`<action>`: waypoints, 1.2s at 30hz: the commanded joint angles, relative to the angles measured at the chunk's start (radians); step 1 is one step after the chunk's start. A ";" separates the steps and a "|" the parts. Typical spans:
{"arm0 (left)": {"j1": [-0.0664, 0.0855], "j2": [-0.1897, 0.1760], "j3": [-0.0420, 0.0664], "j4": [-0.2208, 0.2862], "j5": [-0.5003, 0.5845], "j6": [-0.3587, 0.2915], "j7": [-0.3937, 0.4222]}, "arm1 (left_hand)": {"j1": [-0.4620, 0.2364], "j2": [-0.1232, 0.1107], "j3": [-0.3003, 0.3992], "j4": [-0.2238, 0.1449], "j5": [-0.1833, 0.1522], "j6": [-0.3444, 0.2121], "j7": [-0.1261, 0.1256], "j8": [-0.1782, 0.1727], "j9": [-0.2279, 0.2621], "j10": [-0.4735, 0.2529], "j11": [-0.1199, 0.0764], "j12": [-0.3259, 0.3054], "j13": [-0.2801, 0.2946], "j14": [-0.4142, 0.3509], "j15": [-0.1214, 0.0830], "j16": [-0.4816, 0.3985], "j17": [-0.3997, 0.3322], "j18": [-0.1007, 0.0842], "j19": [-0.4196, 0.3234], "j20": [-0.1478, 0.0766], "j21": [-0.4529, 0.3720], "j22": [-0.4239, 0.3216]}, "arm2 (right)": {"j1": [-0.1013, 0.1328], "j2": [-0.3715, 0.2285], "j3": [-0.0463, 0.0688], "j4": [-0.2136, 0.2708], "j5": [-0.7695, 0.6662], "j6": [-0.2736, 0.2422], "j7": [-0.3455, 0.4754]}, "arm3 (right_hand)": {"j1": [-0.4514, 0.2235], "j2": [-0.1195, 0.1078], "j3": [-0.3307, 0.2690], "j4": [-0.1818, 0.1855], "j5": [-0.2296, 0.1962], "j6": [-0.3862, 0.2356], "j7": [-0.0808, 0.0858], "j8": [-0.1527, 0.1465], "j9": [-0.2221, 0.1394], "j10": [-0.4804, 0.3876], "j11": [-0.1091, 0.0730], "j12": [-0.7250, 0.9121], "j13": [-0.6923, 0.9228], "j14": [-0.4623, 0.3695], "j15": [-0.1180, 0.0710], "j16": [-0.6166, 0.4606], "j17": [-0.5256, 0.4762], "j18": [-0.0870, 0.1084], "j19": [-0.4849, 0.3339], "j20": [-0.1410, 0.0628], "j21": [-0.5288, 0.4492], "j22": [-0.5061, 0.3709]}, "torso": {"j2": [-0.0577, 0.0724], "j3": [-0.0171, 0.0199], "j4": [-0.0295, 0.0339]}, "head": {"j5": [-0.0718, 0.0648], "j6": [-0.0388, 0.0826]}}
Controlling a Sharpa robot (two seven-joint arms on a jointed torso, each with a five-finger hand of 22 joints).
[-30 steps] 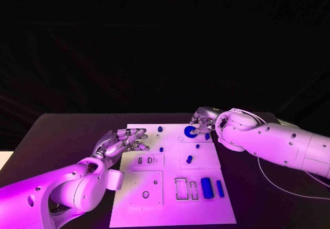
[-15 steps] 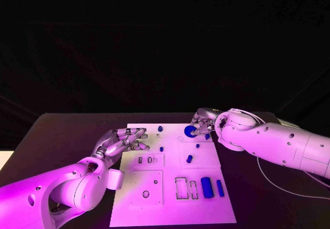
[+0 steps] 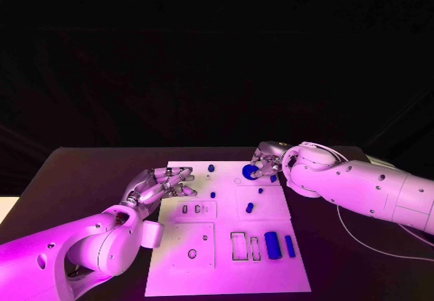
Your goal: Assemble the parts on the task board
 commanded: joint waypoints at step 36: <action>0.000 0.006 0.001 -0.008 0.000 0.028 0.006 | 0.010 -0.002 0.005 -0.001 -0.001 -0.003 0.004 -0.004 0.000 -0.001 0.004 -0.007 0.001 -0.005 0.000 -0.003 0.003 0.008 0.000 0.006 -0.004 -0.001 | -0.012 0.066 -0.010 0.151 -0.127 -0.164 -0.054 | 0.004 0.033 0.057 0.004 -0.038 0.070 -0.021 0.020 0.012 0.045 -0.019 0.057 0.069 0.081 -0.018 0.023 0.122 -0.025 0.033 -0.014 0.056 0.084 | 0.000 -0.0024 0.0021 | 0.019 -0.008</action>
